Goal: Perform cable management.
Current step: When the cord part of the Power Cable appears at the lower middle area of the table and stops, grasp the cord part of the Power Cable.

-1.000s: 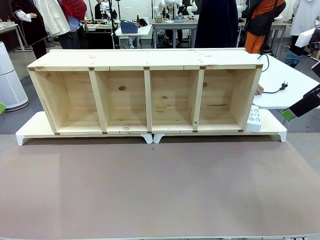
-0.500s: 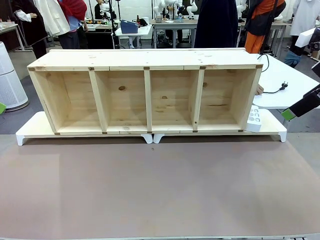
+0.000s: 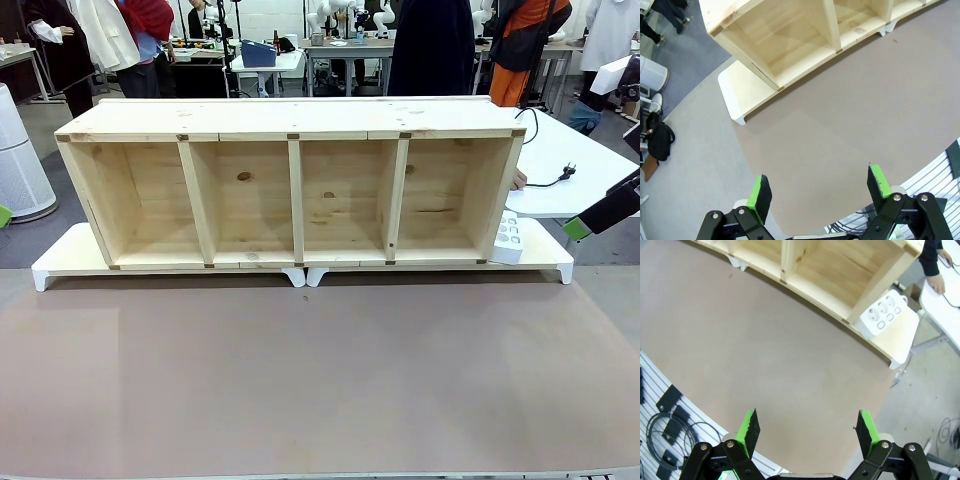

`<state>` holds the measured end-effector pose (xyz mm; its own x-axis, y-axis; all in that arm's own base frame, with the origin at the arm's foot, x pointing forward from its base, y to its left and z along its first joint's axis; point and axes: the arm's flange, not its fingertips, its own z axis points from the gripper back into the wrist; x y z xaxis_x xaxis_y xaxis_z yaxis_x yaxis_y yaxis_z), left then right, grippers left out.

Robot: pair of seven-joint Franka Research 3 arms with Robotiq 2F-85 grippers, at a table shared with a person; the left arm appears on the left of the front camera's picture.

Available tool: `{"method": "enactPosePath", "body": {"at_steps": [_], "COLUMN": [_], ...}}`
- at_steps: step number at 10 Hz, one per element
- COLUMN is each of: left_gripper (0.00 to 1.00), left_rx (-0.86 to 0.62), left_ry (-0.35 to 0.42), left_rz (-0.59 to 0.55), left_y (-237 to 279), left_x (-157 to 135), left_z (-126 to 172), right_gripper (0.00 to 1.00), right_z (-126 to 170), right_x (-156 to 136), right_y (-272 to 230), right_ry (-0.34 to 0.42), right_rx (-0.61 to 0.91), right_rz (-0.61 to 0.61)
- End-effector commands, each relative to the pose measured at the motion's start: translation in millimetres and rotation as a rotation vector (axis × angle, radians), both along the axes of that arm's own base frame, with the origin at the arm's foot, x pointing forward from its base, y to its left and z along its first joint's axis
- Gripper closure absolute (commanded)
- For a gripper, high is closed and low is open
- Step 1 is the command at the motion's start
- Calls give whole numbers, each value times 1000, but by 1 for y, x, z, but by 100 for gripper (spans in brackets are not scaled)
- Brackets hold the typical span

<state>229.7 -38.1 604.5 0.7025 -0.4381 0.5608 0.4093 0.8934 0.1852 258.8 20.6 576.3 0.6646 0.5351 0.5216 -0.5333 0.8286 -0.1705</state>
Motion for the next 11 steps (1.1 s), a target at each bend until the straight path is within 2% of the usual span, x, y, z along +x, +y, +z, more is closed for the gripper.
{"method": "enactPosePath", "body": {"at_steps": [1,11], "left_gripper": [0,0], "left_rx": [-6,-6], "left_ry": [-10,-10], "left_rz": [-5,-5], "left_y": [-2,-2], "left_x": [1,1], "left_z": [1,1], "right_gripper": [0,0], "right_z": [-1,-1], "right_x": [4,4], "right_y": [2,2], "right_ry": [-8,-8], "right_rx": [2,2], "right_rz": [-3,-3]}}
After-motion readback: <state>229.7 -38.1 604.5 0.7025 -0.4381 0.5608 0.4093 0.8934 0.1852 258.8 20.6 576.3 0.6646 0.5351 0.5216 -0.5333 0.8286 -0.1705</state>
